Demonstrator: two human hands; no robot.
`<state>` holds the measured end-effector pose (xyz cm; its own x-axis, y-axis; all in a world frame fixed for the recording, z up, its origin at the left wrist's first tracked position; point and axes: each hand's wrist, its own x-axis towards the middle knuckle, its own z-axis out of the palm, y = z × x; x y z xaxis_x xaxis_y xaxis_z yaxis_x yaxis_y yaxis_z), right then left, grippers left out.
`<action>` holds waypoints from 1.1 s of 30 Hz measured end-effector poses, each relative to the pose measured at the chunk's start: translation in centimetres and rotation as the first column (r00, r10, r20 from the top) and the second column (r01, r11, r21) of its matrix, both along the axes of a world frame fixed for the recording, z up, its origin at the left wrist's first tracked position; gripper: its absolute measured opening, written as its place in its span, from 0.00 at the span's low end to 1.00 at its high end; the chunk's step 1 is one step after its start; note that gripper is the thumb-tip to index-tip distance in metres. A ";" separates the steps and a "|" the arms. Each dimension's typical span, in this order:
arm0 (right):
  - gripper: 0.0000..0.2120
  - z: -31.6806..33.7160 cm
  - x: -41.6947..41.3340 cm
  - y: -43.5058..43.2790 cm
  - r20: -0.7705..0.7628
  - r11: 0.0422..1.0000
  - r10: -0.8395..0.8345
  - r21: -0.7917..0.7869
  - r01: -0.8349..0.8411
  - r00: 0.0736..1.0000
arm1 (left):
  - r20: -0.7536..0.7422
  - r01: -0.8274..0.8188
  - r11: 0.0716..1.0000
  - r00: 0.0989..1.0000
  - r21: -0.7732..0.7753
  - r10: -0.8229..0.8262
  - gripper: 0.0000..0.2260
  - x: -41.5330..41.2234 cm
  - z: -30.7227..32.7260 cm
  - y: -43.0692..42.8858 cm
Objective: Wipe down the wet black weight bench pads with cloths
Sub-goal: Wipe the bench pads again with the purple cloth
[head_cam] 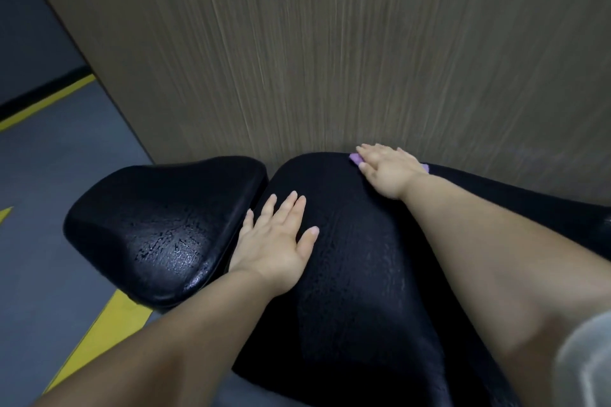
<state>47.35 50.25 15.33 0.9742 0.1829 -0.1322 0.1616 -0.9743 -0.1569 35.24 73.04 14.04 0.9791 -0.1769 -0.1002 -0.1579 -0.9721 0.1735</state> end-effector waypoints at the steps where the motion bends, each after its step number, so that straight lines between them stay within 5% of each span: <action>1: 0.25 0.0 0.4 -0.1 -0.003 1.000 -0.025 0.001 0.025 1.000 | 0.001 0.001 1.000 1.000 -0.001 -0.001 0.27 0.1 0.0 0.0; 9: 0.25 0.2 -3.2 0.5 0.018 1.000 0.014 -0.004 -0.014 1.000 | -0.009 -0.003 1.000 1.000 0.004 0.003 0.27 0.4 0.1 0.2; 22: 0.33 0.1 -24.3 2.0 0.028 0.943 0.326 0.052 -0.327 0.945 | -0.018 -0.048 0.996 0.999 0.073 0.050 0.26 -1.0 0.4 -0.6; 33: 0.30 0.1 -28.9 0.3 0.029 0.946 0.317 0.062 -0.318 0.948 | -0.120 0.001 1.000 0.993 0.029 0.003 0.26 -7.7 1.4 -5.7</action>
